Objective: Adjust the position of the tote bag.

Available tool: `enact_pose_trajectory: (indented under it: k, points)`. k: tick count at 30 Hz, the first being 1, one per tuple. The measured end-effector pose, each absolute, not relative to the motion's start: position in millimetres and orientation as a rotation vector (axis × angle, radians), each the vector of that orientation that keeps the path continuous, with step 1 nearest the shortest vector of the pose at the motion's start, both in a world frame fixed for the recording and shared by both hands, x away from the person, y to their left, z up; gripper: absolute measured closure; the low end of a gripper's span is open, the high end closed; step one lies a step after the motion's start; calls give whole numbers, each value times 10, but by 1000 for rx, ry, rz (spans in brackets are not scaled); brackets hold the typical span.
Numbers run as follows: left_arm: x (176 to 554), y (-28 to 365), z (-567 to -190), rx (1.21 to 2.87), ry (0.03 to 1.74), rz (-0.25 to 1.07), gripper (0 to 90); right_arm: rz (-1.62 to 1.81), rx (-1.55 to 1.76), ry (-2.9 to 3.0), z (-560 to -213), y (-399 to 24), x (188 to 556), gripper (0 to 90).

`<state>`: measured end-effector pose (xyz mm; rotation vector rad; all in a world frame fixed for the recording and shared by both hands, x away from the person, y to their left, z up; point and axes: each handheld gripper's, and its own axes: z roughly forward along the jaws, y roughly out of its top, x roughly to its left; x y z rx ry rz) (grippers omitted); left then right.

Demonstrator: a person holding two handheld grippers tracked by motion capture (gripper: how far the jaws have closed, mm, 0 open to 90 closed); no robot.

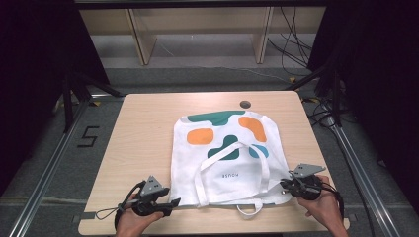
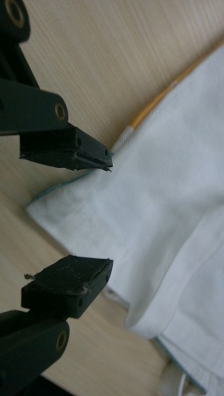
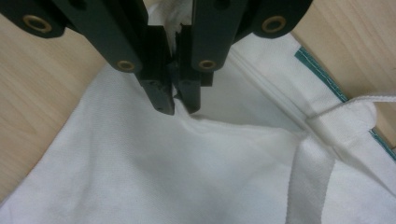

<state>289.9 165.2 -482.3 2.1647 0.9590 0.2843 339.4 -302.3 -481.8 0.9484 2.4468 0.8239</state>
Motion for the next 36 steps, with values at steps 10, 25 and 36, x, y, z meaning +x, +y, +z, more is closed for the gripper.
enact_pose_trajectory:
  k: [10,25,36]
  points:
    - [2881,1490,-4957,2350,949,395,304,843,964,2465,-4817,-3020,3384,829]
    - [2946,1499,-4996,2331,1013,492,323,817,1013,2483,-4791,-3028,3377,801]
    - [3001,1350,-4976,2328,905,614,401,890,1014,2471,-4794,-2962,3365,792]
